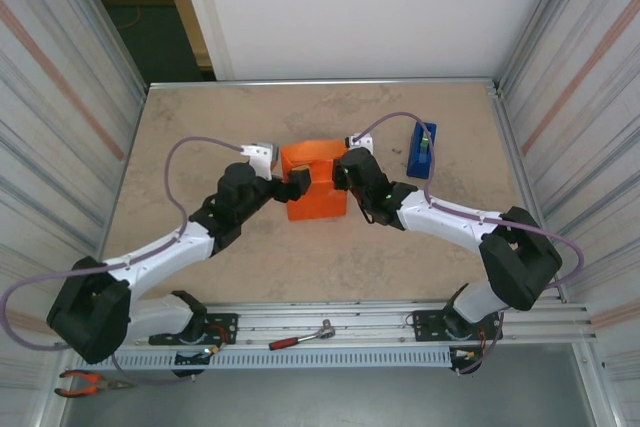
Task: Wrap the gift box in paper
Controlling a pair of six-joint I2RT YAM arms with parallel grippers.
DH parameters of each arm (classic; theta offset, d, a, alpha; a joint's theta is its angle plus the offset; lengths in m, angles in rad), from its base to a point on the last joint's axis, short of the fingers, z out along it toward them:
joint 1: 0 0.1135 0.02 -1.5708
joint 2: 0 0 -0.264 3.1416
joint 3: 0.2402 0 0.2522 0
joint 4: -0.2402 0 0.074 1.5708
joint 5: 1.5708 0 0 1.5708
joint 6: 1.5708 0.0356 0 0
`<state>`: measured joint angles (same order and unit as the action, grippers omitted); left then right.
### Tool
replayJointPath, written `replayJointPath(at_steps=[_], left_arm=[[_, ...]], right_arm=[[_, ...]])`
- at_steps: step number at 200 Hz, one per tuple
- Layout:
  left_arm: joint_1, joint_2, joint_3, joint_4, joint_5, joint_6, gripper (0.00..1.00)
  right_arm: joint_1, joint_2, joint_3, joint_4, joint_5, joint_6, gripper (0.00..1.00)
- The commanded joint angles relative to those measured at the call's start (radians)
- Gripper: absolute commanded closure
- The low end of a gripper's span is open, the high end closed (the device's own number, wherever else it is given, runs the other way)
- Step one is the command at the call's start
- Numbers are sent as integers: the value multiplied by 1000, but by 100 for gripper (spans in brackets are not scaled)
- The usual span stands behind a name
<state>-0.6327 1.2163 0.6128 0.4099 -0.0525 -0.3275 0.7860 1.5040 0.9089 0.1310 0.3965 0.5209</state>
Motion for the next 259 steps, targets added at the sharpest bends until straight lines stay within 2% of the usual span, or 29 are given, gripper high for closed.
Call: replayJointPath(at_steps=[1,25,41,94,118,139,153,169,186,199,236,259], left_arm=[[-20,51,17,64,-133,58,6],[-25,114,28,93,-243,89,9],[-4,145,36,107,-273,91,14],[34,142,24,142,-223,97,54],[41,133,23,137,-258,105,53],[52,135,31,127,-232,97,38],[52,146,45,113,-210,99,38],[53,163,51,138,-190,103,52],[51,180,68,140,-166,110,84],[50,187,75,143,-157,110,98],[32,178,78,138,-147,119,100],[20,170,73,133,-147,110,100]], right_arm=[[9,33,-9,-112,-20,18,80],[18,25,-9,-114,-19,22,80],[28,19,-10,-119,-13,27,80],[48,1,-22,-124,3,48,81],[50,4,-25,-122,3,54,81],[51,3,-30,-119,2,62,82],[53,4,-33,-118,5,68,82],[54,2,-33,-119,6,74,83],[54,-4,-33,-123,7,79,84],[57,-10,-30,-125,9,83,85],[63,-25,-20,-133,11,90,87],[63,-14,-2,-142,12,90,97]])
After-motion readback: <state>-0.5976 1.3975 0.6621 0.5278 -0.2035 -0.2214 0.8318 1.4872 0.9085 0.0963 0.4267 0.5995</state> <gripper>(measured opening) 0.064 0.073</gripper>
